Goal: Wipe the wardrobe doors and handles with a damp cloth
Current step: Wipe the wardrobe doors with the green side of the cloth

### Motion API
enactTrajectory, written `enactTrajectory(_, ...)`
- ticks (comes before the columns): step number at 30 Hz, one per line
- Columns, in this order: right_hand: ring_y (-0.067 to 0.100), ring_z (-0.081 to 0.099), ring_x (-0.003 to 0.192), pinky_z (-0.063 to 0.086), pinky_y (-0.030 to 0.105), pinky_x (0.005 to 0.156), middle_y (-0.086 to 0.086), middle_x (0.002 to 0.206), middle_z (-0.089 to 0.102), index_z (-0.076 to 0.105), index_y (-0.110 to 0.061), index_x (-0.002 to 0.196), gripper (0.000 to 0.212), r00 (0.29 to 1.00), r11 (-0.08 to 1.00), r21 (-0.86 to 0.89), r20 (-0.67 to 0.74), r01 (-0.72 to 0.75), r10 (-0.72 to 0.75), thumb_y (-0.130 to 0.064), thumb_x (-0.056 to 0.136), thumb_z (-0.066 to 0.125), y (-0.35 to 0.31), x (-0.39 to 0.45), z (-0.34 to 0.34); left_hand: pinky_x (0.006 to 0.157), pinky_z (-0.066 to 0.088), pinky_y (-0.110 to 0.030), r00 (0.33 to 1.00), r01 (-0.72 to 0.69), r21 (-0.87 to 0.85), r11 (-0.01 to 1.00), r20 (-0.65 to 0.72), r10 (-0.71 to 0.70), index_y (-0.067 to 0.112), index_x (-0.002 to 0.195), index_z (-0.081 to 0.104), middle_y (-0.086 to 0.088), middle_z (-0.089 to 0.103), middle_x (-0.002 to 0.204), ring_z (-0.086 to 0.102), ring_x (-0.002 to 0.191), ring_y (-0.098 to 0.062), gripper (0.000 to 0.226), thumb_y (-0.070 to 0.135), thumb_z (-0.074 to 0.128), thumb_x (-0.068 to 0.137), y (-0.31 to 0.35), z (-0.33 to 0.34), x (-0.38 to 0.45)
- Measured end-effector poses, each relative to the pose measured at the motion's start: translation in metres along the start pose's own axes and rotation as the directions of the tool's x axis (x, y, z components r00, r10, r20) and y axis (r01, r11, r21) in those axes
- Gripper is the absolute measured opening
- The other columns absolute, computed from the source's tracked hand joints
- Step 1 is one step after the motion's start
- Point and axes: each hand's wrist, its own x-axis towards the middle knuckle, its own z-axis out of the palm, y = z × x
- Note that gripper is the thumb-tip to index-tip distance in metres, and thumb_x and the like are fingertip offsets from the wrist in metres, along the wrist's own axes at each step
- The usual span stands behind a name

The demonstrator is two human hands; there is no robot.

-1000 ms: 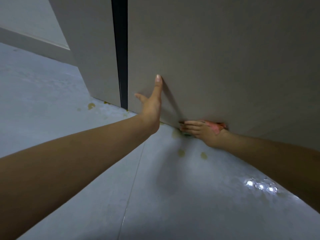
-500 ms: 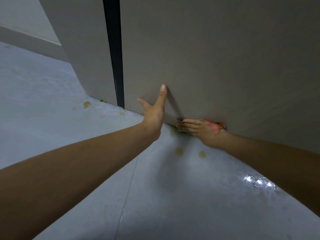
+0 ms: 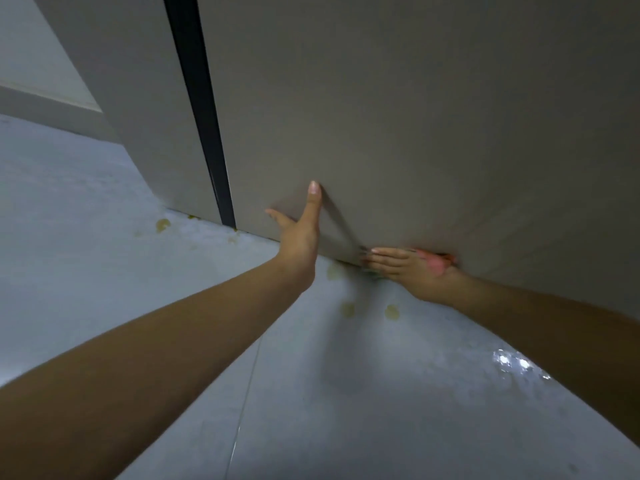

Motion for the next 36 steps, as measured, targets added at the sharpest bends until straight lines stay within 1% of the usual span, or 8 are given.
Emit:
enactTrajectory(3,-0.009,0.045,0.123,0.033,0.012,0.105,0.018,0.151,0.024,0.011,-0.002,0.146,0.054,0.972,0.562,0.796,0.145,-0.226,0.185,-0.006,0.094,0.025,-0.019,0.037,-0.001,0.119,0.016,-0.048,0.998,0.014,-0.005,1.0,-0.064,-0.014,0.036,0.147,-0.021,0.018,0.003,0.159,0.015,0.147,-0.017,0.13,0.087,0.056,0.057,-0.001,0.013,-0.007)
enactTrajectory(5,-0.013,0.05,0.115,0.035,0.008,0.1,0.013,0.148,0.027,0.0,0.009,0.141,0.061,0.952,0.665,0.685,0.159,-0.298,0.262,-0.003,0.085,0.019,-0.013,0.035,-0.002,0.119,0.017,-0.049,0.997,0.033,-0.041,0.999,-0.065,-0.036,0.037,0.147,-0.022,0.015,0.002,0.16,0.015,0.147,-0.019,0.123,0.085,0.054,0.063,-0.003,0.017,-0.007)
enactTrajectory(10,0.009,0.033,0.136,0.003,0.026,0.118,0.006,0.137,0.054,0.058,-0.003,0.126,0.057,0.957,0.982,0.163,0.284,-0.098,0.049,0.001,0.081,0.024,0.002,-0.007,-0.024,0.118,0.021,-0.045,0.999,-0.001,-0.075,0.997,-0.047,-0.002,0.033,0.148,-0.022,0.013,0.009,0.16,0.021,0.145,-0.016,0.108,0.071,0.053,0.08,-0.01,0.015,0.0)
enactTrajectory(15,0.004,-0.005,0.145,0.004,0.024,0.119,-0.002,0.149,0.029,0.036,-0.006,0.139,0.058,0.99,0.957,-0.284,0.105,-0.063,0.097,0.004,0.093,0.002,0.006,-0.049,-0.031,0.118,0.022,-0.045,1.0,-0.012,-0.008,1.0,-0.016,0.012,0.031,0.146,-0.027,0.016,0.011,0.158,0.021,0.144,-0.016,0.11,0.062,0.057,0.083,-0.02,0.019,-0.002)
enactTrajectory(21,0.024,0.04,0.136,0.005,0.021,0.118,0.007,0.141,0.047,0.049,-0.006,0.134,0.059,0.984,0.975,-0.19,0.108,-0.117,0.139,0.007,0.078,0.036,-0.012,-0.013,-0.013,0.117,0.023,-0.047,1.0,0.007,0.021,1.0,-0.014,-0.007,0.032,0.145,-0.029,0.013,0.013,0.158,0.021,0.145,-0.018,0.111,0.066,0.056,0.081,-0.023,0.022,0.0)
enactTrajectory(27,0.013,0.021,0.144,0.01,0.033,0.119,-0.01,0.154,0.028,0.035,-0.038,0.144,0.1,0.809,0.845,0.108,0.374,-0.524,0.454,-0.093,0.061,0.04,-0.01,-0.025,0.056,0.118,0.024,-0.045,1.0,0.001,0.0,1.0,-0.024,-0.001,0.031,0.146,-0.027,0.012,0.016,0.158,0.024,0.143,-0.016,0.11,0.063,0.056,0.082,-0.022,0.025,-0.007)
enactTrajectory(30,0.01,0.038,0.136,-0.002,0.019,0.117,-0.006,0.145,0.046,0.052,-0.03,0.134,0.043,0.941,0.97,-0.113,0.244,-0.213,0.235,-0.04,0.094,0.04,-0.013,-0.007,0.01,0.117,0.024,-0.046,1.0,0.021,-0.024,0.999,-0.016,-0.022,0.031,0.146,-0.026,0.01,0.017,0.159,0.026,0.143,-0.017,0.11,0.067,0.054,0.081,-0.022,0.031,-0.011)
enactTrajectory(36,0.013,0.031,0.14,0.005,0.025,0.119,0.006,0.143,0.046,0.049,0.0,0.134,0.054,0.968,0.938,-0.334,0.192,-0.088,0.159,0.006,0.084,0.029,-0.012,-0.03,-0.062,0.118,0.023,-0.042,0.994,0.077,-0.016,0.997,0.078,-0.076,0.036,0.153,-0.001,0.011,0.028,0.155,0.028,0.142,-0.012,0.135,0.092,0.059,0.046,-0.021,0.045,-0.026)
